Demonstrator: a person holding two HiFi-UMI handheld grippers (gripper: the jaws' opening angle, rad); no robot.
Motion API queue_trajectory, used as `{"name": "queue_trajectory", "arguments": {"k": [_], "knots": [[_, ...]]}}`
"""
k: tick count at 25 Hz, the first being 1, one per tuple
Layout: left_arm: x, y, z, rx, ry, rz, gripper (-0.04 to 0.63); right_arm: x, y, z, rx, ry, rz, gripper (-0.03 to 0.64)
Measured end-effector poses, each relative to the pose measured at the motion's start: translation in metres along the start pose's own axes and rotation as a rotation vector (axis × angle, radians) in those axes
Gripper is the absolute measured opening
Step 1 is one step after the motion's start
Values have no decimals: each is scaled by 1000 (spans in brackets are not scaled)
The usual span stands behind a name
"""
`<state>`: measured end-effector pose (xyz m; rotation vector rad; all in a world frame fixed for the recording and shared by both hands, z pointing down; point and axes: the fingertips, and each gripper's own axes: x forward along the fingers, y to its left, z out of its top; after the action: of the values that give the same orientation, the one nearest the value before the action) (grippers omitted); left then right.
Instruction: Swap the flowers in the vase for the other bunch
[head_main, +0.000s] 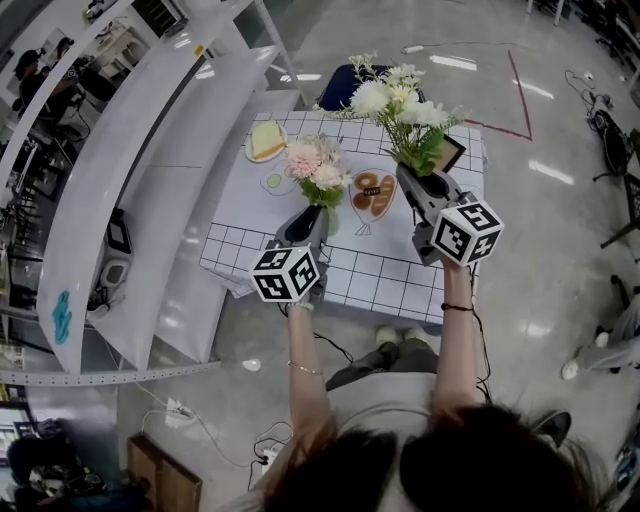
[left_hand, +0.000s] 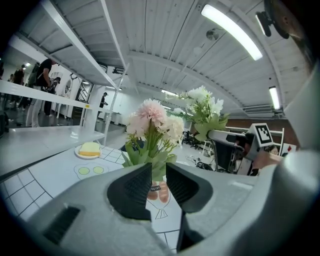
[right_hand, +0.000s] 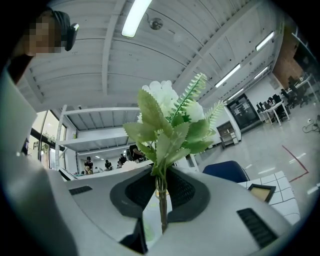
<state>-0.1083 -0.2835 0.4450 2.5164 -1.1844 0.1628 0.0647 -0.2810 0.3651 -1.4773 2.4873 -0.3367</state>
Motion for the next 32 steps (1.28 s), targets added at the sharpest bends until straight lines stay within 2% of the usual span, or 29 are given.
{"name": "queue_trajectory", "arguments": {"k": [3,6,14,22,32], "knots": [[1,2,-4,-13,4,4,108,-2,0,-5,4,8,-10,54],[4,5,-1,-29,-5,27,185,-2,-2,-6,1,25,-10,54],[13,19,-6,-32,7,86,242,7,-9,-12,13,50,0,54],[23,24,-22,7,76,96,272,16,-18,-17,30,53,8,54],[38,29,-33,39,96,88,285,20,-28,-21,36,44,1,54]]}}
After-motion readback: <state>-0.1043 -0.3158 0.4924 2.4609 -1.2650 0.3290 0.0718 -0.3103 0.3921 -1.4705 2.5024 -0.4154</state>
